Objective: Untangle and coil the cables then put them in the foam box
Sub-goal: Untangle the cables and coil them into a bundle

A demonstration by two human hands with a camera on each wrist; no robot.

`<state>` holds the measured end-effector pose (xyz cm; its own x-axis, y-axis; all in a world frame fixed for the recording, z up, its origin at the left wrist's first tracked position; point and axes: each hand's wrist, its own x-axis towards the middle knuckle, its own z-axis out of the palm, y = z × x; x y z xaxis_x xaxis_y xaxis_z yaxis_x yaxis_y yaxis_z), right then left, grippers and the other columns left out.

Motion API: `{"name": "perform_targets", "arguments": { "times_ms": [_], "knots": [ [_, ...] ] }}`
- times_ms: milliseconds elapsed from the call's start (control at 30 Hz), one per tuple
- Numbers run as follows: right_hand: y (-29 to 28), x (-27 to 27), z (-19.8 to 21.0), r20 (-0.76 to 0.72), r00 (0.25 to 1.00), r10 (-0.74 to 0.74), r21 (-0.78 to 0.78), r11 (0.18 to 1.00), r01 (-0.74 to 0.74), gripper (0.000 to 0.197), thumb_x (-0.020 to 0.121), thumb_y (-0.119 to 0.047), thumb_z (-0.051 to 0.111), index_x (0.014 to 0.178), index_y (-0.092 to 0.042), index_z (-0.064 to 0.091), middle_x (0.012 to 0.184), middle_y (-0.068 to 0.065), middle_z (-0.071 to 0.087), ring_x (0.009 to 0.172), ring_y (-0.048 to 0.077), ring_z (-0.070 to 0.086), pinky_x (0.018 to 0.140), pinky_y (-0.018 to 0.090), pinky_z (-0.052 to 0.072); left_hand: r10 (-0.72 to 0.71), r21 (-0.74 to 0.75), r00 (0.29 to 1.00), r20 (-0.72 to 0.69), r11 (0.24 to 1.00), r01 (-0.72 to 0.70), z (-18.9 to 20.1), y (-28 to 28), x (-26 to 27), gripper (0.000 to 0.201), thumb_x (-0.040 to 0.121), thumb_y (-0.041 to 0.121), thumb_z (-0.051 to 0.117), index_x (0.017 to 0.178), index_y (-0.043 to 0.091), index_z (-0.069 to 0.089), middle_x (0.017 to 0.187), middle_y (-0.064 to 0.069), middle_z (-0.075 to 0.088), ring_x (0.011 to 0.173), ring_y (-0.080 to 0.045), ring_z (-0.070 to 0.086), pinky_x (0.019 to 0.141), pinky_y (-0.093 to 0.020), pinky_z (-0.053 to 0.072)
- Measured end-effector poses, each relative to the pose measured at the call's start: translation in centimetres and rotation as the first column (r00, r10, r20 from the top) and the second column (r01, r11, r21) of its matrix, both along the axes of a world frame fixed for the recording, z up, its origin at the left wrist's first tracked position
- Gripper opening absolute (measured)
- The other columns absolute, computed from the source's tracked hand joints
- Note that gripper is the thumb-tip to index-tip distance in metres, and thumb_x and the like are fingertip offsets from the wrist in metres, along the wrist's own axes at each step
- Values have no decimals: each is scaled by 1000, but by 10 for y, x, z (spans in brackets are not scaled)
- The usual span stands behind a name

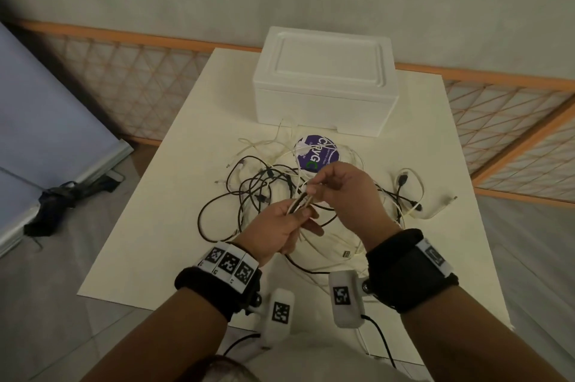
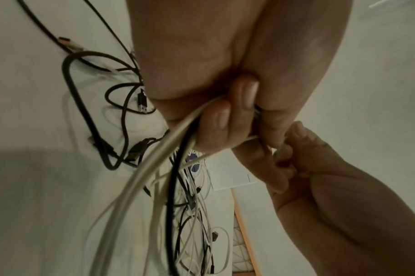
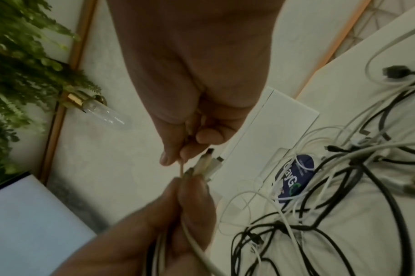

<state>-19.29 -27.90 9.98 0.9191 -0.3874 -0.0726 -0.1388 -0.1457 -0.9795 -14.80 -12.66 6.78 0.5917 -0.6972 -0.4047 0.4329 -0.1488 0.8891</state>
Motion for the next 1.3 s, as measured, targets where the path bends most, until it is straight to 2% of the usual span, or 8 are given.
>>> {"name": "perform_targets", "arguments": {
  "times_ms": [133,267,400,667,800,967,1067,1300],
  "knots": [
    [11,8,-12,-15,979,-204,-141,970,200,21,85,-29,68,97,-33,51,96,-7,63,81,17,65,69,36,56,102,-25,994,-29,994,-103,4,3,6,21,100,26,44,87,11,50,84,-17,72,29,-9,30,37,-17,25],
    [28,6,-24,-196,963,184,194,970,-145,38,92,-42,54,111,-9,55,97,20,67,82,30,67,77,40,58,188,-164,981,-55,967,-195,2,6,13,20,90,36,53,94,17,59,65,-17,51,33,-10,29,40,-19,25],
    [21,3,-24,-321,907,273,-264,894,-362,23,94,-34,55,82,-15,60,67,-1,59,55,-1,47,62,20,41,465,-93,884,-42,879,-467,-3,15,38,18,102,24,42,88,15,48,63,-5,63,43,-13,45,42,-22,35],
    [-43,7,-24,-549,829,104,-613,624,-485,22,91,-43,54,93,-24,66,83,-8,65,85,13,59,80,30,44,728,-45,505,-464,550,-834,-30,48,61,31,102,22,41,71,18,41,51,2,33,39,-12,37,51,-25,48],
    [-48,5,-25,-505,862,-34,-767,475,-431,27,92,-50,48,91,-27,63,89,-7,67,91,16,62,88,35,34,658,-67,720,-219,726,-684,-22,44,59,34,100,20,46,67,22,36,46,7,24,36,-8,19,37,-16,19],
    [-3,26,-8,-333,936,113,-873,339,-352,26,94,-43,48,90,-23,63,85,-2,67,81,20,63,78,33,43,194,131,927,322,960,-247,3,7,44,17,88,35,59,81,20,64,52,6,48,39,-12,32,43,-21,25],
    [4,26,5,-345,922,174,-808,445,-386,22,93,-39,50,97,-23,65,90,-2,65,84,18,62,73,32,49,86,139,969,232,983,-120,8,-6,32,16,96,33,53,89,21,61,58,5,55,38,-7,35,41,-20,26],
    [-59,-23,17,-249,962,-115,-708,699,-100,38,89,-48,55,77,-15,69,69,3,65,73,22,61,69,35,48,482,196,869,114,847,-495,-9,46,68,27,97,21,53,71,18,45,51,3,35,36,-7,26,37,-16,20]
  ]
}}
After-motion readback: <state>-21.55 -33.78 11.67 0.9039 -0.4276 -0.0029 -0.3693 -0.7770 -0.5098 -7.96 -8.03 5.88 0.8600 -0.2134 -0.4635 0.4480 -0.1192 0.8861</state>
